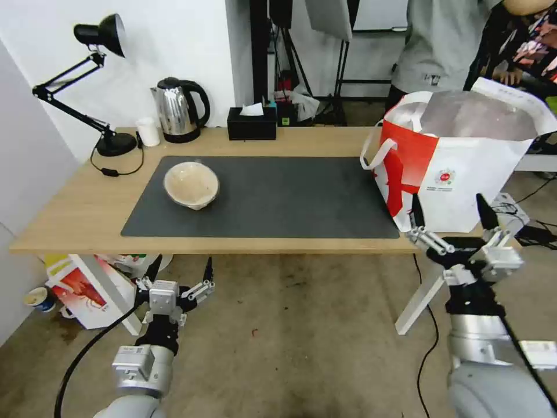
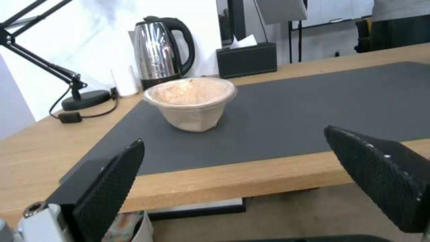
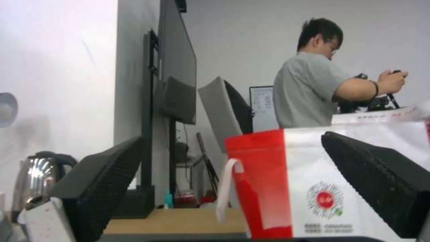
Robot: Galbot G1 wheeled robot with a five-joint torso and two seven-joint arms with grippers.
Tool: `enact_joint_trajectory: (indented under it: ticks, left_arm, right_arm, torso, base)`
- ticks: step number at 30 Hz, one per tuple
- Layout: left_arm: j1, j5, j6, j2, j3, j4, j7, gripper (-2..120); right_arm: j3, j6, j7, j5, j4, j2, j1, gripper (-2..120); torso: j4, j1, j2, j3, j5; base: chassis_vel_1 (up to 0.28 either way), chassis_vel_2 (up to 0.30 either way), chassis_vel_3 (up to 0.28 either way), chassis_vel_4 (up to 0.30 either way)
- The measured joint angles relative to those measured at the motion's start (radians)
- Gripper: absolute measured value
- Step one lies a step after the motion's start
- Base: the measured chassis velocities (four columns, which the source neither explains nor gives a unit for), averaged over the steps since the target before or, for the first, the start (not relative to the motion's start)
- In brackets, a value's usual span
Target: Pick up the trash from the table and place it into the takeout bag.
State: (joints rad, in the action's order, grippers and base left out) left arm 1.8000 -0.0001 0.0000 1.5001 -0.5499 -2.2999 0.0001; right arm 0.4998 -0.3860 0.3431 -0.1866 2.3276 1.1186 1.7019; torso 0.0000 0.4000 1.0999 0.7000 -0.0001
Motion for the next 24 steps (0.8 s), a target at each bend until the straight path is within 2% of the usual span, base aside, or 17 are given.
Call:
enact_joint_trajectory:
  ticks: [6, 13, 24]
  left_arm:
    - [0.000, 0.000, 0.000, 0.000, 0.000, 0.000, 0.000, 100]
    - [0.000, 0.000, 0.000, 0.000, 0.000, 0.000, 0.000, 100]
    - [0.000, 0.000, 0.000, 0.000, 0.000, 0.000, 0.000, 100]
  right_arm:
    - [-0.057, -0.051, -0.009, 0.066, -0.031, 0.042, 0.022, 100]
    - [-0.075, -0.088, -0.013, 0.101, -0.051, 0.059, 0.038, 100]
    - [-0.131, -0.174, -0.010, 0.201, -0.105, 0.134, 0.082, 100]
  torso:
    - [-0.0001, 0.000, 0.000, 0.000, 0.0000]
    - [-0.0001, 0.000, 0.000, 0.000, 0.0000]
    - [-0.0001, 0.000, 0.000, 0.000, 0.0000]
  base:
    - [0.000, 0.000, 0.000, 0.000]
    - [0.000, 0.000, 0.000, 0.000]
    - [0.000, 0.000, 0.000, 0.000]
